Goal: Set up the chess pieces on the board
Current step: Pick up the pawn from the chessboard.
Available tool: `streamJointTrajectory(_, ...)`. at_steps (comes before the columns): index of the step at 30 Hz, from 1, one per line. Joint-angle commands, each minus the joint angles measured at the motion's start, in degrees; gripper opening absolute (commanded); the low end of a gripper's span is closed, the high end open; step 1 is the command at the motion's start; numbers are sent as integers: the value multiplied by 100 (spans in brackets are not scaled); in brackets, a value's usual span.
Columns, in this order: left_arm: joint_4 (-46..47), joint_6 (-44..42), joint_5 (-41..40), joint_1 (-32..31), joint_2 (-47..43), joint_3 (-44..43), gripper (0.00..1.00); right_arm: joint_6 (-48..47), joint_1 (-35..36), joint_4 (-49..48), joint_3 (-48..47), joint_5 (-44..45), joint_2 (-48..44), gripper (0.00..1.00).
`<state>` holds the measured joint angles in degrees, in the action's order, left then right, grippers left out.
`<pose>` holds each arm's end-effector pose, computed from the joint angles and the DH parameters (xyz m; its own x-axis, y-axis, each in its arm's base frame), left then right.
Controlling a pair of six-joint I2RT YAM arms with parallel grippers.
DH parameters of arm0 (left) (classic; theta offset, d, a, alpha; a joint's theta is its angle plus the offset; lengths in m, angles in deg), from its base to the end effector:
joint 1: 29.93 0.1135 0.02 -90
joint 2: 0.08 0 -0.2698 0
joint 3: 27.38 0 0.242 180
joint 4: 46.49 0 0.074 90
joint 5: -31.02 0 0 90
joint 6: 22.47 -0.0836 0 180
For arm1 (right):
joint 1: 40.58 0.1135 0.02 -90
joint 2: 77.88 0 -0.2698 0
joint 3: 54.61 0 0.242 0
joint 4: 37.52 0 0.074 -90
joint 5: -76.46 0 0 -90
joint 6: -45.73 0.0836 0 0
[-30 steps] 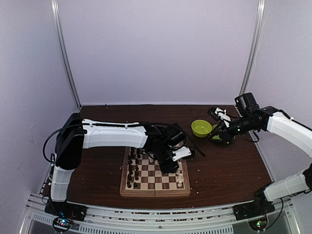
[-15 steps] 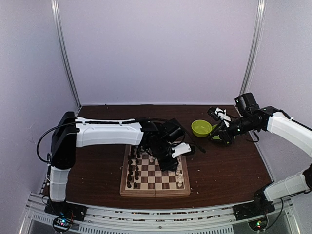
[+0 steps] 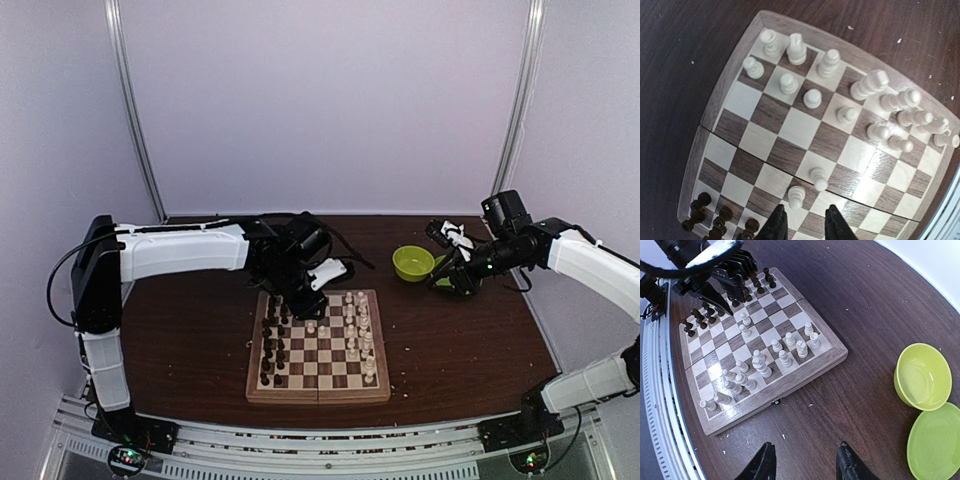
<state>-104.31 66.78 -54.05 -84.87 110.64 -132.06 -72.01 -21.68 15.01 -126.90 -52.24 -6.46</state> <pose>0.2385 -0.3523 0.1992 -0.5047 0.7419 -0.4415 0.8439 0.5317 -0.0714 0.2313 0.1344 0.2637 -0.3683 -0.5101 -0.7773 -0.8939 0.4240 0.1453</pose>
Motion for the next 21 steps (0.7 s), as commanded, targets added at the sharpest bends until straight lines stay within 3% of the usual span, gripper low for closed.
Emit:
streamJointTrajectory(1,109,-49,129,77,155,23,28,-52,-27,58,-157,75,-40,41)
streamJointTrajectory(9,127,-266,807,88,629,-225,30,-65,-29,64,-151,90,-5,41)
streamJointTrajectory(17,154,-266,738,88,812,-332,29,-73,-23,73,-154,90,26,41)
streamJointTrajectory(21,154,-267,746,88,858,-345,23,-73,-26,76,-157,86,30,41)
